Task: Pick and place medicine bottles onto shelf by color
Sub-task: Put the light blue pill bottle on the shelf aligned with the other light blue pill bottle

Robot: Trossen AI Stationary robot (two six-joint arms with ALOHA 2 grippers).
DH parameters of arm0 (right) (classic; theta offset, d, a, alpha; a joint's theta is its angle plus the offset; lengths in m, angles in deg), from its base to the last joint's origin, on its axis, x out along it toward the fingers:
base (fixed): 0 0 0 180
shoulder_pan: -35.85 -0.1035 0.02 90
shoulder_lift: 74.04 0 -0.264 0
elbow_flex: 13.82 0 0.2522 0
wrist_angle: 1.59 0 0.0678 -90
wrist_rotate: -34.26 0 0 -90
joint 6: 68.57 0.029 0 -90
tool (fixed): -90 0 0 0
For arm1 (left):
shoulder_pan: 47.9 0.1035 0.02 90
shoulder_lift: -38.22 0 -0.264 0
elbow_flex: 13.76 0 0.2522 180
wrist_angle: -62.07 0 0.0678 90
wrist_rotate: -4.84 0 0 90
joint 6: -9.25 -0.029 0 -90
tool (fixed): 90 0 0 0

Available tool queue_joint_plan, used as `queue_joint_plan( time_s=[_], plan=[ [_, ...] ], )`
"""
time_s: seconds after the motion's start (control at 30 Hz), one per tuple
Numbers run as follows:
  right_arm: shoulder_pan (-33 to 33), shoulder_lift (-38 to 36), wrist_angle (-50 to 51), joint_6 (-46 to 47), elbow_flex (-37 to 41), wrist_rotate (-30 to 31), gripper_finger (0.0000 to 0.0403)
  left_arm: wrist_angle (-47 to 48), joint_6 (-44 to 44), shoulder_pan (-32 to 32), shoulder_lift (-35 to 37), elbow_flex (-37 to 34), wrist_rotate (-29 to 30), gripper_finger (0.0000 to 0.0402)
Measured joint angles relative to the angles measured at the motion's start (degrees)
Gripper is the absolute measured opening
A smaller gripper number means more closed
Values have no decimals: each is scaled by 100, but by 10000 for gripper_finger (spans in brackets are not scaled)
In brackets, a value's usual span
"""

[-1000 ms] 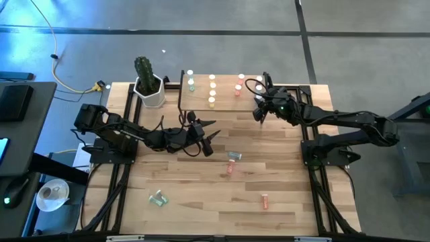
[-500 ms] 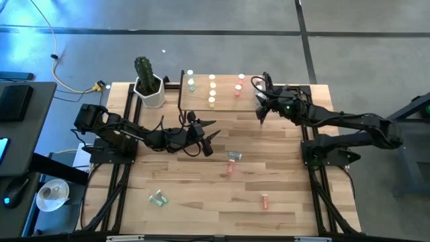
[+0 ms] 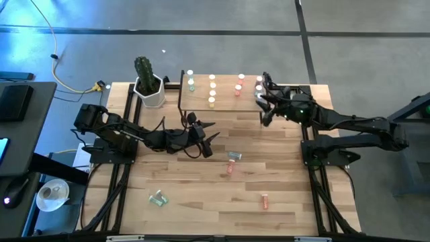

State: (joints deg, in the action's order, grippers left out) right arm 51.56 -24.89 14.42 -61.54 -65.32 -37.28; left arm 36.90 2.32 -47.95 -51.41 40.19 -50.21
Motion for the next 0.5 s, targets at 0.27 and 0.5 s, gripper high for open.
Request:
queue_joint_plan(
  time_s=[0.27, 0.5],
  plan=[
    [-940, -114, 129, 23, -2, -676, 142, 1669, 261, -499, 826, 7, -1, 193],
    [-1854, 213, 407, 352, -2, -696, 142, 3285, 1495, -1216, 1697, 11, -4, 193]
  ],
)
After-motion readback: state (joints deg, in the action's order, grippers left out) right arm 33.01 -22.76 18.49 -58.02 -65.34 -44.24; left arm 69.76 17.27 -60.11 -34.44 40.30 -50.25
